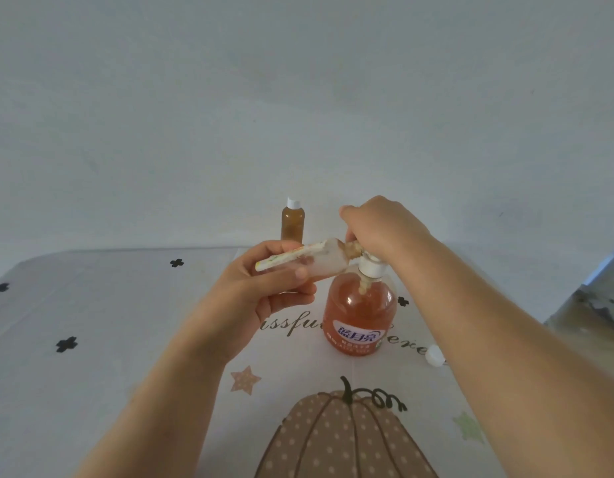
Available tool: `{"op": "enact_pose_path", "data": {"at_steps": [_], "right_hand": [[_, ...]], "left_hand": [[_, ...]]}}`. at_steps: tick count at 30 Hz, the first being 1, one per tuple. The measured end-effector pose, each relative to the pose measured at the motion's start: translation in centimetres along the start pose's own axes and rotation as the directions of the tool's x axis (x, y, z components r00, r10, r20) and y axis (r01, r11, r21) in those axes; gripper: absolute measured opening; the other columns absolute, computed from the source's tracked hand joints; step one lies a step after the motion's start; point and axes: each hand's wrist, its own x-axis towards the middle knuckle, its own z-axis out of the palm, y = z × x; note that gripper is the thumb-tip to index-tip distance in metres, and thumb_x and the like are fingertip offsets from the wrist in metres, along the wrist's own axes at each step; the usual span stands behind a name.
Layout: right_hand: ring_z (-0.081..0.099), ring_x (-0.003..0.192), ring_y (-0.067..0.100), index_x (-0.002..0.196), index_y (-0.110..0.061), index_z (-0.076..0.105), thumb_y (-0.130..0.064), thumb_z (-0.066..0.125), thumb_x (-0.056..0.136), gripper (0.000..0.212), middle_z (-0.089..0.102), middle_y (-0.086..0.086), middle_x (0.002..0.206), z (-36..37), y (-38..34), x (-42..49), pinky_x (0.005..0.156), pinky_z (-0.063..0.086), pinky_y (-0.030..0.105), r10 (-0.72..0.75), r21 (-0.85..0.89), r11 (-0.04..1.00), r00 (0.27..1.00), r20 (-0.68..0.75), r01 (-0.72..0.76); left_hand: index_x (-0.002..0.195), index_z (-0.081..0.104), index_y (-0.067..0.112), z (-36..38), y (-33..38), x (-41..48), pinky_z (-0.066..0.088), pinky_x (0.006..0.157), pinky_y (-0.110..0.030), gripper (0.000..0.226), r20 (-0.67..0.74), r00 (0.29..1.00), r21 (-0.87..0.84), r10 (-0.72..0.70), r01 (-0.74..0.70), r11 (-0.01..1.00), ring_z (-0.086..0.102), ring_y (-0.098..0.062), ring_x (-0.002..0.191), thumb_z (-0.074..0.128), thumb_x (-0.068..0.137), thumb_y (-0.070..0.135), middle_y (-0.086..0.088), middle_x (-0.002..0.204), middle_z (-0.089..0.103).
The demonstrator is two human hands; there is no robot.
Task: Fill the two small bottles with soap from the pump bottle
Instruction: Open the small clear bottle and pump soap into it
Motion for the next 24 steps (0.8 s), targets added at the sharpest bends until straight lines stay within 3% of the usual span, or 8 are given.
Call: {"op": "enact_pose_path", "data": {"at_steps": [12, 18, 24], "right_hand": [[0.060, 0.068, 0.022, 0.095, -0.010, 0.074, -0.031, 0.043, 0.094, 0.037, 0.069, 0.004, 0.079, -0.9, -0.3, -0.5, 0.062, 0.041, 0.029, -0.013, 0.054, 0.998, 1.000, -0.012, 0.014], [0.061, 0.072, 0.022, 0.098, -0.011, 0.074, -0.030, 0.044, 0.096, 0.035, 0.073, 0.005, 0.091, -1.7, -0.9, -0.6, 0.065, 0.043, 0.029, -0.053, -0.017, 0.998, 0.999, -0.011, 0.053], [0.058, 0.065, 0.022, 0.100, -0.009, 0.075, -0.028, 0.043, 0.095, 0.037, 0.066, 0.005, 0.075, -1.2, -0.8, -0.3, 0.063, 0.042, 0.029, -0.031, 0.035, 0.999, 0.999, 0.030, 0.030]], "left_hand": [[0.091, 0.071, 0.013, 0.5, 0.6, -0.5, 0.059, 0.071, -0.032, 0.023, -0.004, 1.000, -0.019, 0.022, -0.022, 1.000, 0.069, -0.025, 0.073, 0.072, 0.070, 0.002, -0.014, 0.091, 0.071], [0.090, 0.073, 0.015, 0.8, 0.7, -0.7, 0.059, 0.073, -0.033, 0.023, -0.009, 0.999, -0.024, 0.034, -0.034, 0.999, 0.069, -0.026, 0.075, 0.073, 0.070, 0.004, -0.015, 0.094, 0.071], [0.092, 0.070, 0.012, 0.6, 0.6, -0.5, 0.059, 0.070, -0.032, 0.025, -0.014, 1.000, -0.025, 0.014, -0.015, 1.000, 0.069, -0.026, 0.074, 0.072, 0.069, 0.004, -0.015, 0.092, 0.071]]}}
